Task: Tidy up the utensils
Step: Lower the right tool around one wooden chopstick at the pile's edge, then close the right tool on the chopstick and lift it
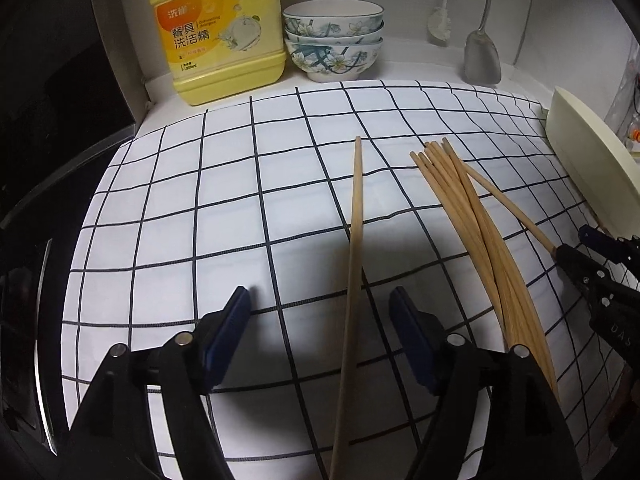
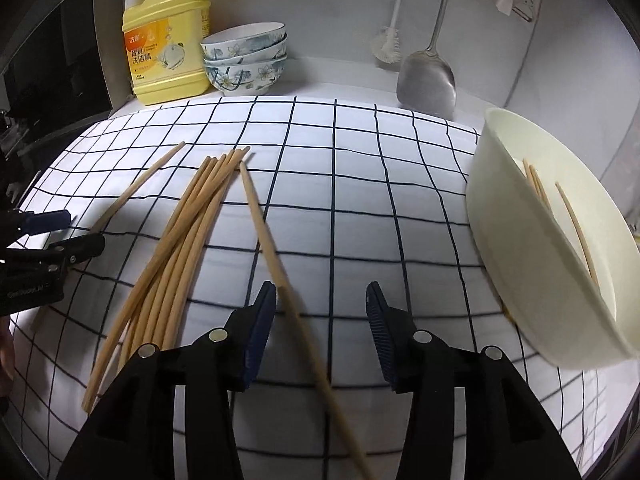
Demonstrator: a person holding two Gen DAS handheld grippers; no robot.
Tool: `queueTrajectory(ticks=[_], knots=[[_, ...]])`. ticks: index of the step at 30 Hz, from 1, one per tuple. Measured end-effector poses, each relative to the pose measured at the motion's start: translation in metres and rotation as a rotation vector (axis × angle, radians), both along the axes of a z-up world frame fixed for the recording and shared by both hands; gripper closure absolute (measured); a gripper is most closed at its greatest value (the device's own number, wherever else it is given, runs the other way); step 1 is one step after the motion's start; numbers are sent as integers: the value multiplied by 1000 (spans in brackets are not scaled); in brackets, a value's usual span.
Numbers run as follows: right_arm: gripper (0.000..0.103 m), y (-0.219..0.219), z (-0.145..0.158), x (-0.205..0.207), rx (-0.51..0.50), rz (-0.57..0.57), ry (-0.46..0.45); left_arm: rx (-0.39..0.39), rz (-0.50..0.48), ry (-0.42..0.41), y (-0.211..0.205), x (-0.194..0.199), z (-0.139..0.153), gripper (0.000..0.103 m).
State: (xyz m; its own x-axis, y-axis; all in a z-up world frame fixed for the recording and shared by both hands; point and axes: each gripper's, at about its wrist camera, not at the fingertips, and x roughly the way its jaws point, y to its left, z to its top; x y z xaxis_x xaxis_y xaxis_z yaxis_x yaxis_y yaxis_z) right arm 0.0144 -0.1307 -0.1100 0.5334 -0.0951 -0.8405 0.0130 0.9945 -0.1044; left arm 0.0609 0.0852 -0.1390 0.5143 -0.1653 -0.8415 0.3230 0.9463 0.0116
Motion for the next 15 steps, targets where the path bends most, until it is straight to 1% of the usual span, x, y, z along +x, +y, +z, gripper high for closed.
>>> queueTrajectory(ticks=[3,8,9,10,11,13,14,15], knots=[[59,4,-5,9,-15,56,26,15,-10,-6,-6,1,0,25],[59,12,-7,14,-27,111,21,21,-30,-10,-16,5,0,26],[59,11,-7,15,-21,112,22,10,-35,-4,-17,6,0,31],[62,11,-8,16,-10,114,24,-11,-43,7,-17,7,0,38],[65,11,-8,17,-3,118,26,-13,-48,8,-18,7,1,41],[84,15,-8,17,28,149,37,-13,-76,2,-23,4,2,54],[88,18,-8,16,28,158,38,-14,-86,1,-25,3,2,57],[92,21,-7,16,19,168,38,-15,-94,0,-26,1,3,64]])
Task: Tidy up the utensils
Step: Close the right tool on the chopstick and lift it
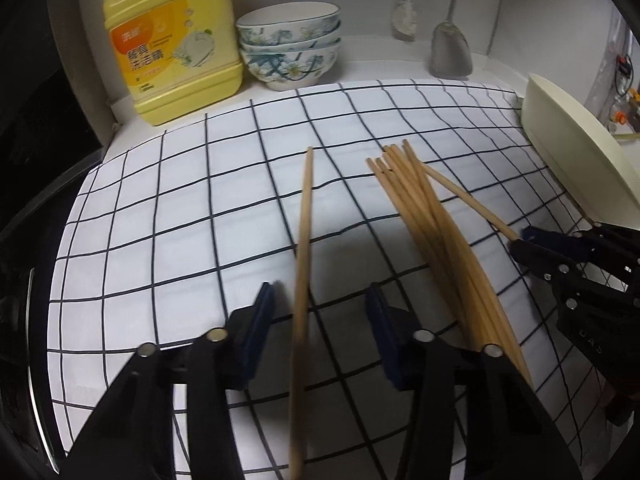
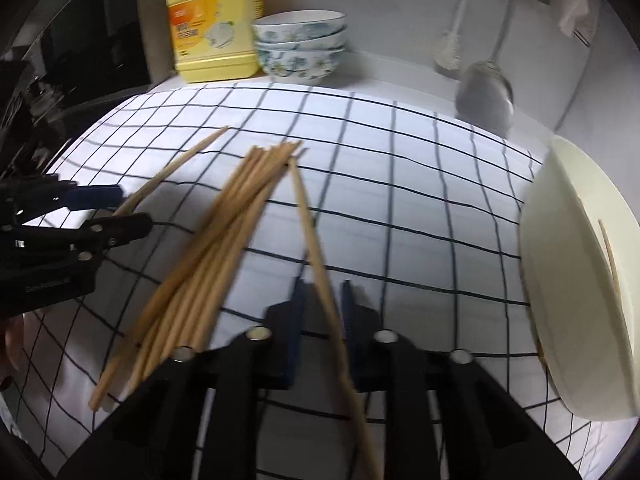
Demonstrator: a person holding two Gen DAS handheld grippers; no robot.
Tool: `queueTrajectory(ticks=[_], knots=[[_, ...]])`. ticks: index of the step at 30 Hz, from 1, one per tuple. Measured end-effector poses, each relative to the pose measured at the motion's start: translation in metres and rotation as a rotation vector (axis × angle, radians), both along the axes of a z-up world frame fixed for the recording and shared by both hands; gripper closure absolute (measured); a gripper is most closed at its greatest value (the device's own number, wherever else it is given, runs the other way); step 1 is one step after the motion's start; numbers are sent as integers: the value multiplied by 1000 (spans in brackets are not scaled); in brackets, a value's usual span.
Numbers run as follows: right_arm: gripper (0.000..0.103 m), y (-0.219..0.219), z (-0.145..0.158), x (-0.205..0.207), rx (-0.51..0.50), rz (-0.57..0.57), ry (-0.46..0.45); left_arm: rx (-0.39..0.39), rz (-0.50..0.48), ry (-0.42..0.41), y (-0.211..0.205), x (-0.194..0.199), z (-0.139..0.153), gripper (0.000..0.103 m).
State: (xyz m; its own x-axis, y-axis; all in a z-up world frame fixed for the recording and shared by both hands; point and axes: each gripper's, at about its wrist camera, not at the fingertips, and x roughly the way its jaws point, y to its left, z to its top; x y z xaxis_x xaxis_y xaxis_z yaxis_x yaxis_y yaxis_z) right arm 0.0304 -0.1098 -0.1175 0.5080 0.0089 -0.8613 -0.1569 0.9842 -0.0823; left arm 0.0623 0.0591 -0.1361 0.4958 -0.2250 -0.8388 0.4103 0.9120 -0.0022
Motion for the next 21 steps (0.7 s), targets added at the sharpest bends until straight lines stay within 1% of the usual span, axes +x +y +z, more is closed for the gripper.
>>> queueTrajectory(ticks=[1,2,4,6,9,13,16,21], knots=[[94,3,0,0,-10,7,-1,-1,-8,0,-2,-2,0,71],[95,6,0,-1,-20,6,-2,-4,-18,1,-4,-3,1,75],[97,7,1,-1,-18,-7,1,-6,-33,4,-7,-5,2,90],[97,5,2,-2,-2,-30,5,-7,-44,7,-8,-7,2,96],[97,0,2,-5,25,-88,1,-25,-38,26,-4,-6,3,96],[97,-11,5,-14,108,-170,-6,-56,-19,64,6,-6,4,96],[97,-13,7,-21,150,-208,-4,-98,-12,109,14,-9,5,96],[97,-5,19,-33,169,-224,-17,-109,-30,107,17,-22,17,96]])
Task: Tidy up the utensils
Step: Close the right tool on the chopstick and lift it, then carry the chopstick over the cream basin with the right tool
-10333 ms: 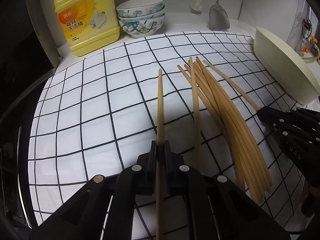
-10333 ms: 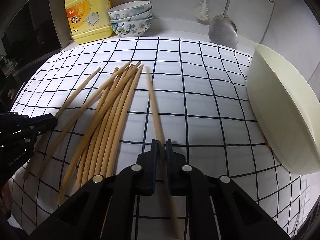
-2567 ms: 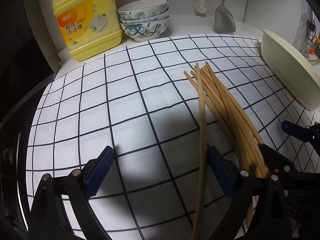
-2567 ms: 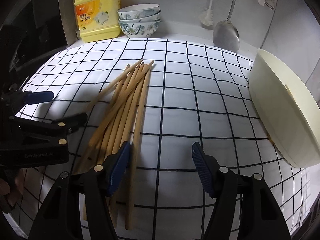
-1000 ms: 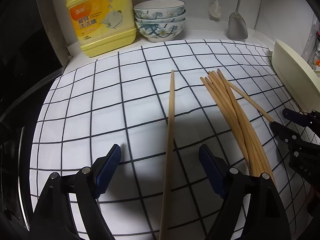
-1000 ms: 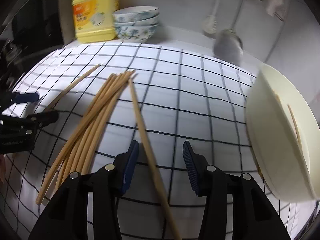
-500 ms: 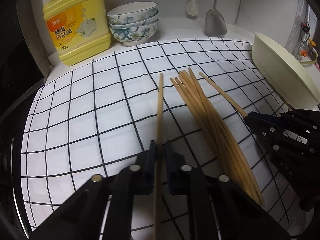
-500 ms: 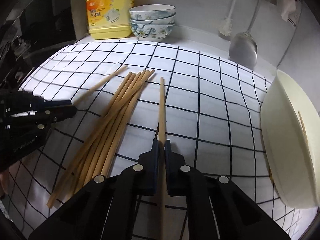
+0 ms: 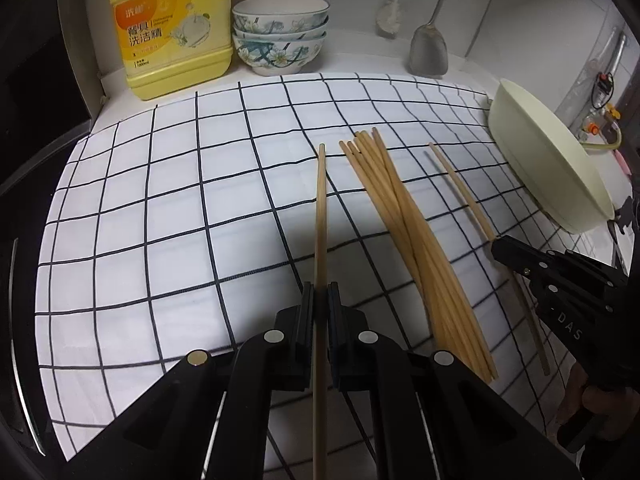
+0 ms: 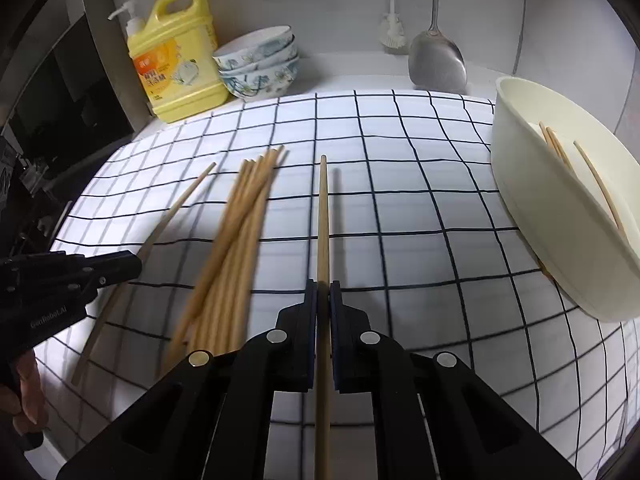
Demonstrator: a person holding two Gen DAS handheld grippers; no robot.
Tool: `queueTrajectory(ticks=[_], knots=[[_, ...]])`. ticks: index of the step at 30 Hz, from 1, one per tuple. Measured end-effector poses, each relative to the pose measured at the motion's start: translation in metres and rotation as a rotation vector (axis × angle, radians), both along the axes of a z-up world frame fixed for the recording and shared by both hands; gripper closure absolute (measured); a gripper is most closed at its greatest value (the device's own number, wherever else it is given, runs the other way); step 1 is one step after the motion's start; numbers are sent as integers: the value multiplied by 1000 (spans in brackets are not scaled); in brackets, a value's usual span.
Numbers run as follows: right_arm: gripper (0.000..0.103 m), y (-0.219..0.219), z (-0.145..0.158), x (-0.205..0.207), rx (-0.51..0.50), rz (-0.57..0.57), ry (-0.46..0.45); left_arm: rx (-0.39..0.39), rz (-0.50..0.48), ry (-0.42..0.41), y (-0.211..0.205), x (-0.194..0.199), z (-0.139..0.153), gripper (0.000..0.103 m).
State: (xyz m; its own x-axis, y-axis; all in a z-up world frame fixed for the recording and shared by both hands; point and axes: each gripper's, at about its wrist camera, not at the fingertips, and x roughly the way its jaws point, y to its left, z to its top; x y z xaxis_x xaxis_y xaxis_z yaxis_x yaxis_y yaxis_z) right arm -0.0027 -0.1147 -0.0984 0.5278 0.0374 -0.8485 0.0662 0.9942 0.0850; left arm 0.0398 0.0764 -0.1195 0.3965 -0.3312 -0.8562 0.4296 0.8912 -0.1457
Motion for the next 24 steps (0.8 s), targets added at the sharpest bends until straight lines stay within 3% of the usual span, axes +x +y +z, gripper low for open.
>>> queueTrajectory(ticks=[16,24], knots=[[97,-11,80,-43,9,-85,-82,-64,-114,-90,-14,-35,76,96],[97,-59,119,-59,-10,-167,-154,-131,-174,-111,-69,-39,105,96]])
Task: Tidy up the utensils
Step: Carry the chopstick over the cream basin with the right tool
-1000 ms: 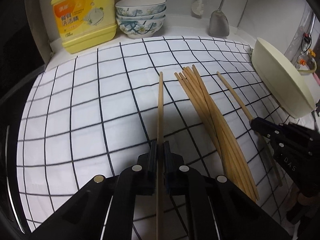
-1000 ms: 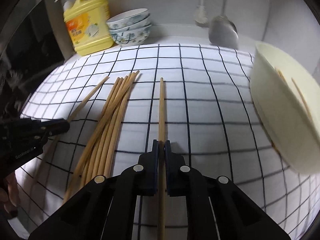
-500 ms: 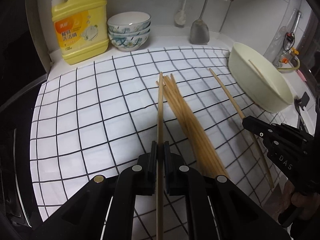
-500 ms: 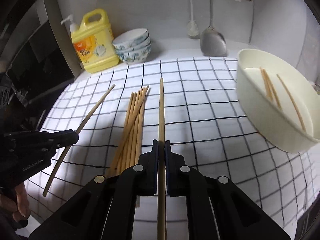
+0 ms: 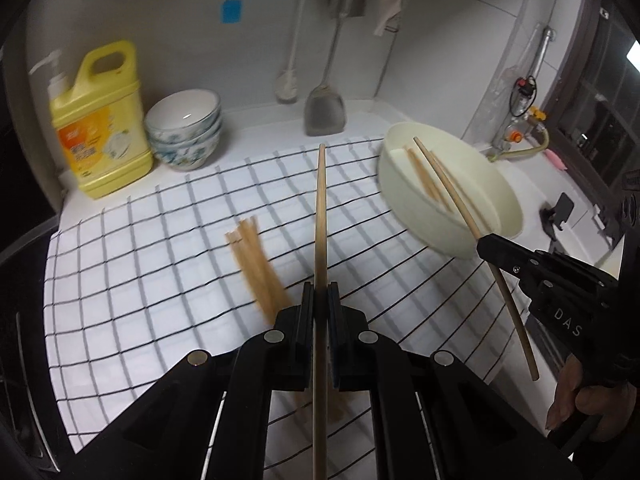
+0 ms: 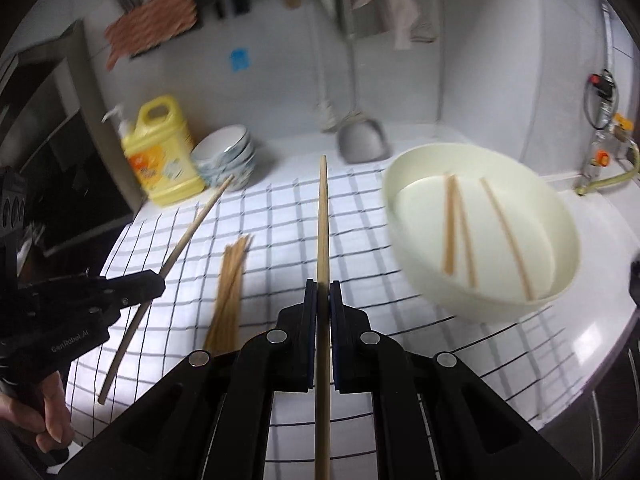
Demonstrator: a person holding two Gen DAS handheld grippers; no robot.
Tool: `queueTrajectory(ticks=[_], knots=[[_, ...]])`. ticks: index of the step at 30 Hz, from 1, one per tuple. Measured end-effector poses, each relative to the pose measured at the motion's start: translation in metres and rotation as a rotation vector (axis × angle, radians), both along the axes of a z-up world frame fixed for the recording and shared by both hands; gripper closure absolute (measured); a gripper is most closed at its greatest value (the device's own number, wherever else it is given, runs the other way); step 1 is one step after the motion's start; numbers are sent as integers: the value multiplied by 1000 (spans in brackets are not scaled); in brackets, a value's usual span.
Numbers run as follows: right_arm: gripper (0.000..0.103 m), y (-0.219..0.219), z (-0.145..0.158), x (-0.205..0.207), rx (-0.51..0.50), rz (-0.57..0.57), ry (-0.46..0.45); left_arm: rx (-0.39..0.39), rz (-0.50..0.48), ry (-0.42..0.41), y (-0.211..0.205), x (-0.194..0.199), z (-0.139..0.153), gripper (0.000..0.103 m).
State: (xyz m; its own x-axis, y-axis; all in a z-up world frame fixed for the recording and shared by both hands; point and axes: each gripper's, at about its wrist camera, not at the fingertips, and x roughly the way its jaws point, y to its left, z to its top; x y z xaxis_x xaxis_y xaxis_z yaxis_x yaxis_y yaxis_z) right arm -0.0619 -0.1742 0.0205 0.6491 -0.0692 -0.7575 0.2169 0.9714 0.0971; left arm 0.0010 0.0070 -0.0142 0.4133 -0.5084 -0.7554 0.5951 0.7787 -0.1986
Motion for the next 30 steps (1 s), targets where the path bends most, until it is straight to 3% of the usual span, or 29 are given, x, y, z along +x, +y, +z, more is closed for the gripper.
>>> queueTrajectory(ticks=[8,16,22,30], knots=[[97,-83,21,-5,-10,-45,-45,-50,-25,-36,-84,4,27,96],[97,-191,17,7,41,-63,-51,-19,17,-37,-182,26,31,96],[97,-248,-8,29,96,-76,-3,43,14,-26,-249,43,13,96],[97,-272,-44,51,135,-109,56,111,-10,31,-285,65,-28,96]])
